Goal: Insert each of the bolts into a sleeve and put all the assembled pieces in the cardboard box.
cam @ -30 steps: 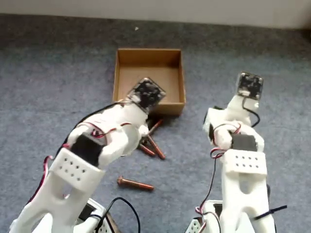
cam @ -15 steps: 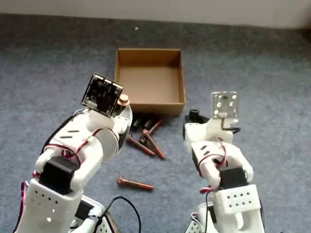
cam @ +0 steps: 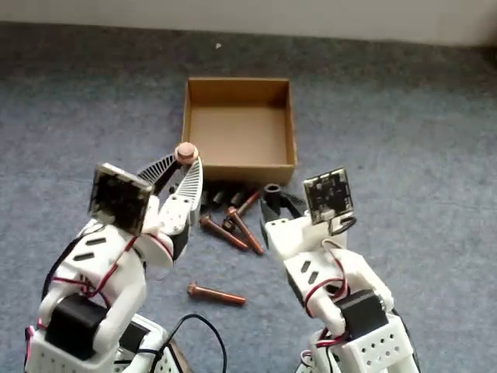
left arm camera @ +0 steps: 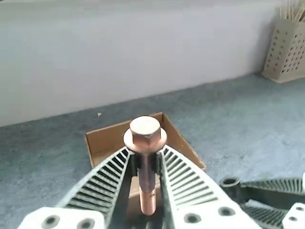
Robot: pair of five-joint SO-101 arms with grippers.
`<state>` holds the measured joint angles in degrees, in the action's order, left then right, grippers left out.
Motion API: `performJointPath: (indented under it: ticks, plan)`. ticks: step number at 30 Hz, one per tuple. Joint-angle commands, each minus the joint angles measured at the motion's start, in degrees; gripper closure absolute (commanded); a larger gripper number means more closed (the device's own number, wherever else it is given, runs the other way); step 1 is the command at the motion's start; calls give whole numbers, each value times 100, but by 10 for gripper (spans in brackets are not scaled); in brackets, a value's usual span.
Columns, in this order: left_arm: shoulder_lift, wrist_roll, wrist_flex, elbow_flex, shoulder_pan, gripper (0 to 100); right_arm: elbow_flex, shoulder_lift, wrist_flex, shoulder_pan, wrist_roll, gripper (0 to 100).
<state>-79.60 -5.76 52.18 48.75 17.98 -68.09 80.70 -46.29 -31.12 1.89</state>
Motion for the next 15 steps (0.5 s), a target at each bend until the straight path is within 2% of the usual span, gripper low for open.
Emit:
performJointPath:
  ticks: [1, 9, 15]
  plan:
    - [-435, -615, -334, -57, 4, 995, 57, 259, 22, -444, -79, 993]
    - [-769, -686, -431, -48, 708, 995, 48, 523, 22, -1200, -431, 993]
    - [-778, -765, -431, 110, 884, 995, 48, 778, 22, -1437, -448, 993]
